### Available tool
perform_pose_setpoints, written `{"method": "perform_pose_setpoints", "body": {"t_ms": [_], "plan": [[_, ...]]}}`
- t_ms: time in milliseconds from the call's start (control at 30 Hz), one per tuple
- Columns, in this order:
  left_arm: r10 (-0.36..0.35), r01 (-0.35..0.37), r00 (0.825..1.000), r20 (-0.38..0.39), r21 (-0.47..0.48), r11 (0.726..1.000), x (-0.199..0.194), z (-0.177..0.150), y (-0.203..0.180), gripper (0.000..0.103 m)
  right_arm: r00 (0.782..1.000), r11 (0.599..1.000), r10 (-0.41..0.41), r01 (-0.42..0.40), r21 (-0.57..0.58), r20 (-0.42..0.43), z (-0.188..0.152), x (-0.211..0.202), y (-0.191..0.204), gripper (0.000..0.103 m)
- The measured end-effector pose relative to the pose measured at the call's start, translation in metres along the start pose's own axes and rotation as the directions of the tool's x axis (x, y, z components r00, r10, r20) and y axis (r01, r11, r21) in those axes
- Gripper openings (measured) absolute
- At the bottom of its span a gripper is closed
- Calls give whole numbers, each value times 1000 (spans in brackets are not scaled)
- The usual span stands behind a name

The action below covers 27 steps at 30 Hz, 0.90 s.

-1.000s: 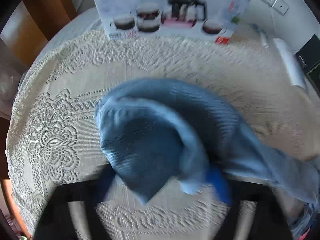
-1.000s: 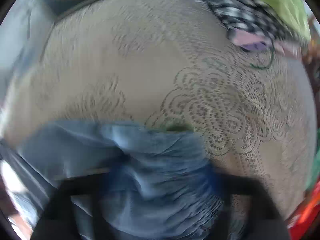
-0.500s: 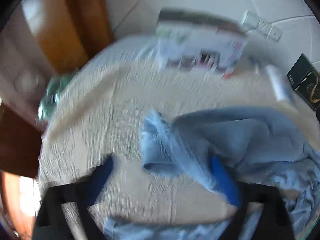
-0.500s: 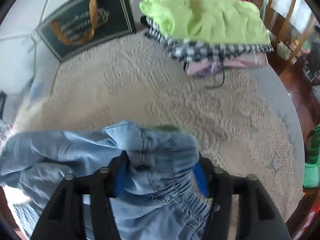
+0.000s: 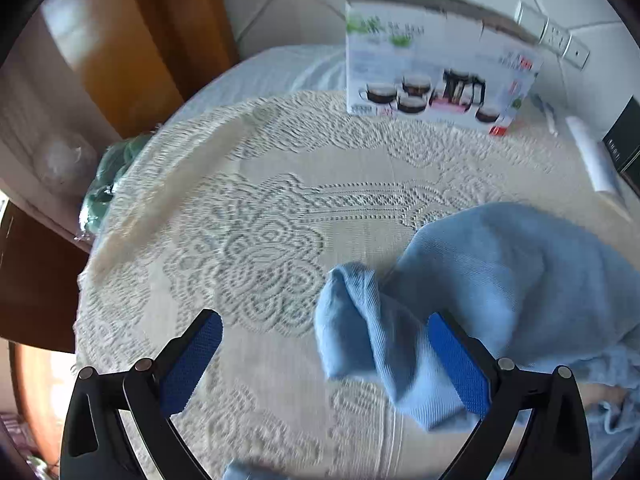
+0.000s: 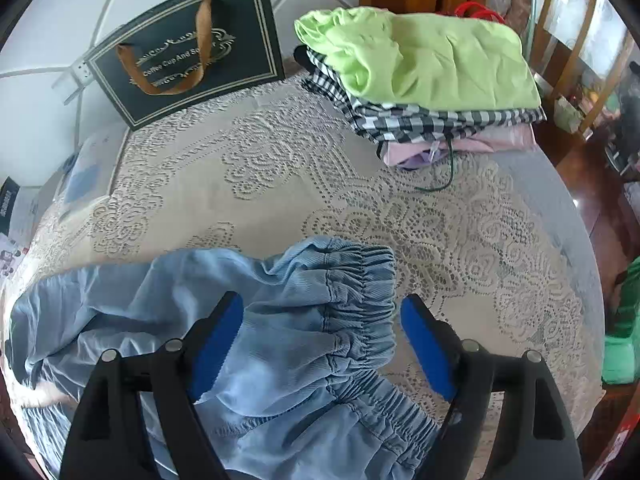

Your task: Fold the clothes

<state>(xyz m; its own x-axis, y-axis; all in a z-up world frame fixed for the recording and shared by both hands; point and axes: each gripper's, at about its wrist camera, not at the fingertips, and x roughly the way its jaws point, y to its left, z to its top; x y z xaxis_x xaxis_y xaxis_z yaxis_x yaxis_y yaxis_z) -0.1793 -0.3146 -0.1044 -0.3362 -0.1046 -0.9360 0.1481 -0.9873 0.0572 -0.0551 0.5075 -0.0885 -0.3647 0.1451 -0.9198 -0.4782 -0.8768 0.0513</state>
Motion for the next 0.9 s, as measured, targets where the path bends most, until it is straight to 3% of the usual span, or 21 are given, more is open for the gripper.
{"method": "perform_pose_setpoints", "body": {"t_ms": [167,200,267,333,367,400,433,500,567,633,667,700,733,900], "plan": [[-75,77,988,-133,9,997,39,-4,-19,102,1000,999,16,-16,49,13,2,5,-9,95],[-72,76,987,-144,20,997,41,-8,-25,95,1000,998,27,-27,57,12,2,7,-10,102],[-62,68,989,-136,41,997,39,-13,-33,79,999,997,41,-41,63,-9,2,16,-10,103],[-38,44,993,-114,47,998,28,-9,-36,38,997,998,34,-30,54,-66,1,31,-6,103],[-21,27,996,-89,56,998,22,-6,-36,34,993,999,19,-16,30,-117,-2,41,0,100],[2,1,999,-45,61,998,11,-1,-35,34,989,1000,-3,3,-3,-151,-5,48,6,69],[24,-25,1000,8,56,998,-3,4,-32,34,989,999,-36,31,-36,-145,-7,48,12,49],[38,-38,990,139,0,999,-44,14,-17,34,994,997,-63,58,-50,-91,-9,38,14,46],[26,-19,975,223,-36,999,-76,18,-3,35,996,998,-62,61,-14,-56,-8,28,6,47],[-1,13,966,258,-47,999,-95,13,8,44,995,996,-84,83,-32,-59,-9,26,6,59],[-21,36,966,256,-54,998,-98,6,14,54,991,992,-119,116,-51,-59,-9,24,8,72],[-47,65,970,239,-64,996,-96,-2,20,88,987,987,-152,149,-67,-53,-10,22,10,81],[-74,93,972,223,-74,993,-95,-11,26,103,984,983,-173,170,-75,-34,-11,16,12,82],[-76,96,986,147,-131,987,-76,-55,49,103,987,984,-151,156,-87,64,-15,-22,29,89]]}}
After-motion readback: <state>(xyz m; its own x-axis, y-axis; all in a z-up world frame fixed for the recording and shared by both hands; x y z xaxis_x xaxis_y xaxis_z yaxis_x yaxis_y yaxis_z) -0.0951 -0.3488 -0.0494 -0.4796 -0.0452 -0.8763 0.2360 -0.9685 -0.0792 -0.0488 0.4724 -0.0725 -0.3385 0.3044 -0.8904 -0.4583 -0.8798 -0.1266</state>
